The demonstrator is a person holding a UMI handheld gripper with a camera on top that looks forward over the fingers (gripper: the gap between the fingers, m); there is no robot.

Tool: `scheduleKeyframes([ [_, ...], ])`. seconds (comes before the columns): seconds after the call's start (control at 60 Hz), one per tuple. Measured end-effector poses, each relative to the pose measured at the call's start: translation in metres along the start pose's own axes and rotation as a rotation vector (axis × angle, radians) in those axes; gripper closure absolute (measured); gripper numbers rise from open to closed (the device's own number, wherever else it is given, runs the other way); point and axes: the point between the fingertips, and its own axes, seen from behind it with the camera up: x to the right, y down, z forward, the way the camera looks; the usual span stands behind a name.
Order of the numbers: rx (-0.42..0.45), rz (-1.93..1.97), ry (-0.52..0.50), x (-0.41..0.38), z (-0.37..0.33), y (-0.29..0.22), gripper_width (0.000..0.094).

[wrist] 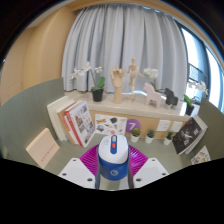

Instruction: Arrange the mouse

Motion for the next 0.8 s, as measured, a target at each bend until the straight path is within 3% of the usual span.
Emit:
scheduleKeyframes([
  [0.1,-0.009,0.062,0.06,0.076,-0.009,0.017,0.0559],
  [0.267,-0.178,0.108,0.131,0.162,0.008,0.122,0.0561],
  [0.433,-0.339,0.141,0.114,0.179,0.024,0.222,0.056],
  [0.617,-0.438,0.138,0.083,0.167,0.03,0.283,0.0551],
  [0.65,-0.392,0.156,0.093,0.169,0.034,0.278,0.0549],
  [0.8,-0.339,0.23,0.11,0.166,0.035,0.279,0.0441],
])
